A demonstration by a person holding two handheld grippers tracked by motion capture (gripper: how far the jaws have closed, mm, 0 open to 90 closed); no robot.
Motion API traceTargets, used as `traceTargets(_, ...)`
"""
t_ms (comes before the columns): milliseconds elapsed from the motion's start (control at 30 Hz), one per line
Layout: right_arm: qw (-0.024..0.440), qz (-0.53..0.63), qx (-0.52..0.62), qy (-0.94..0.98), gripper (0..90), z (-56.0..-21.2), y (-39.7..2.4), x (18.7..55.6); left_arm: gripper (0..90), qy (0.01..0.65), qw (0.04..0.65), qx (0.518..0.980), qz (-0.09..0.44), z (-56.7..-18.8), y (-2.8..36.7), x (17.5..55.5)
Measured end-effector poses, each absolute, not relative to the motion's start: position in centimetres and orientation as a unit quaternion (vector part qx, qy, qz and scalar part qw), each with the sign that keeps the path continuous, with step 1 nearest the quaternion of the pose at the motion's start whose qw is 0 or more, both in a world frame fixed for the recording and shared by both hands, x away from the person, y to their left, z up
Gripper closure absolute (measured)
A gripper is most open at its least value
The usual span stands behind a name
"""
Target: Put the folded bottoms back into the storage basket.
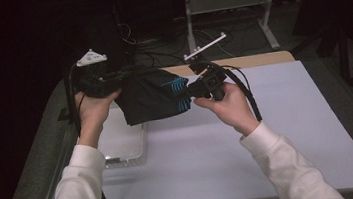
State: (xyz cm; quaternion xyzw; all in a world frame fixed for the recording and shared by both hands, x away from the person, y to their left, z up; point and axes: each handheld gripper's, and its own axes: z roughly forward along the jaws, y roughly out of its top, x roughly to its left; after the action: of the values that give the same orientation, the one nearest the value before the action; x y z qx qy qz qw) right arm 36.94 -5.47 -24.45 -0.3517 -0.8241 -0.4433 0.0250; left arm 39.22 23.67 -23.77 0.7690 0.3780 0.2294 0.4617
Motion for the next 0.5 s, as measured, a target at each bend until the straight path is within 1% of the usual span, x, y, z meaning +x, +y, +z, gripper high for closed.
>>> traceTargets(500,0.032,-0.440,-0.338,-0.831,80.1,-24.3,-2.3,37.5,80.6,0.393,0.458,0.762,0.237,-23.5,26.6,38.9)
